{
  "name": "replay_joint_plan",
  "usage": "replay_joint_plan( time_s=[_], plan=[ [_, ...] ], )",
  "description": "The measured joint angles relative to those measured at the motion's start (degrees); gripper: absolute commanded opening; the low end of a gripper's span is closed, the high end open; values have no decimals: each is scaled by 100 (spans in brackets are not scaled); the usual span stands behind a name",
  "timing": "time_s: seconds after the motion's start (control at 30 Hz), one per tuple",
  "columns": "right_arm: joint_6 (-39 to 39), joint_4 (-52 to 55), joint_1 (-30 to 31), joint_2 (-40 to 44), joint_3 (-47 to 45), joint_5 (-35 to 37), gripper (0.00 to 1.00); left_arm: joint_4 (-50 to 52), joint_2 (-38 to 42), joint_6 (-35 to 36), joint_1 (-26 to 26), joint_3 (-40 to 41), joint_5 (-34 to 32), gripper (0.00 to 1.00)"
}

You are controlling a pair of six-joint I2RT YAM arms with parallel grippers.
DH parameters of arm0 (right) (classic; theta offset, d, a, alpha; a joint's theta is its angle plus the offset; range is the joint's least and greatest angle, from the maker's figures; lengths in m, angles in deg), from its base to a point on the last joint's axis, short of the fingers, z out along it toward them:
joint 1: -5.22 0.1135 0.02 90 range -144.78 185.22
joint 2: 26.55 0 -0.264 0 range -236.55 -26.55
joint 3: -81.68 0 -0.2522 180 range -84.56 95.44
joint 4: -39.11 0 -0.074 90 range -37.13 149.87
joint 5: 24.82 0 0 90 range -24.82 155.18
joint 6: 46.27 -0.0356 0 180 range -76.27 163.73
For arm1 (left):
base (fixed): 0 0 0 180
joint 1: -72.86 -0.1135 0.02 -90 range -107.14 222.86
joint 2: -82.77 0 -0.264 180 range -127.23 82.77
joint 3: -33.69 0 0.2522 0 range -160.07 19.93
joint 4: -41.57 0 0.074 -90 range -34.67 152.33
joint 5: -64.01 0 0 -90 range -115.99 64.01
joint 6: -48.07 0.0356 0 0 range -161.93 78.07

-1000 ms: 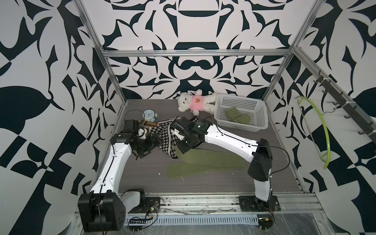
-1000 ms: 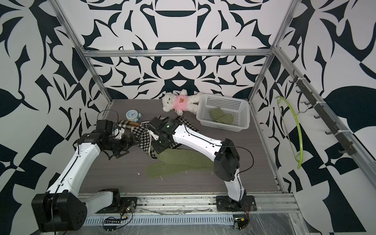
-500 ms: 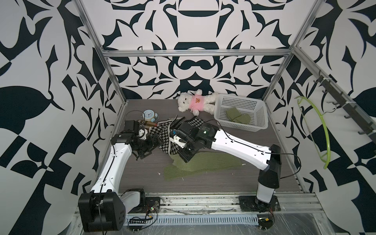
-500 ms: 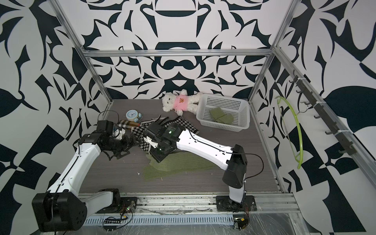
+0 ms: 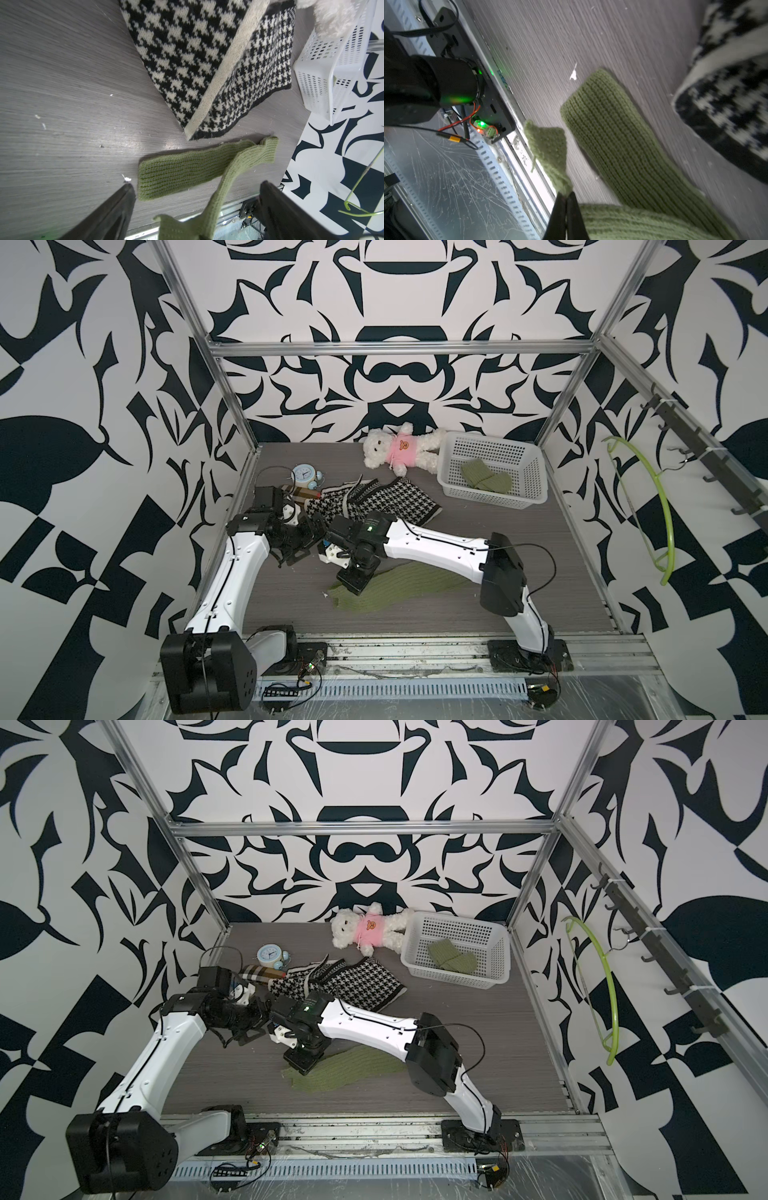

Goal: Roll up the scarf and place it into the basket
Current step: Flatten out the scarf at the center of the board.

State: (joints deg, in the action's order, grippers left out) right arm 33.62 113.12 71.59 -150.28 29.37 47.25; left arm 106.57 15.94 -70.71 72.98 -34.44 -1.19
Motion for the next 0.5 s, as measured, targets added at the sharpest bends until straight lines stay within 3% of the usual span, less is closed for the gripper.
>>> replay_joint_plan(
  time_s=[0.07, 0.23, 0.37, 0.5],
  plan=[
    [28, 15, 0, -238, 258, -94, 27, -74, -11, -24, -31, -2, -13, 99],
    [68, -142, -81, -640, 680, -160, 42, -17, -4, -20, -4, -4, -28, 99],
    [127, -256, -190, -529, 542, -17, 45, -103, -24, -52, -4, -4, 96, 99],
    [223, -785, -363, 140, -573, 68, 45, -472, -31, -280, 247, 170, 540, 99]
  ],
)
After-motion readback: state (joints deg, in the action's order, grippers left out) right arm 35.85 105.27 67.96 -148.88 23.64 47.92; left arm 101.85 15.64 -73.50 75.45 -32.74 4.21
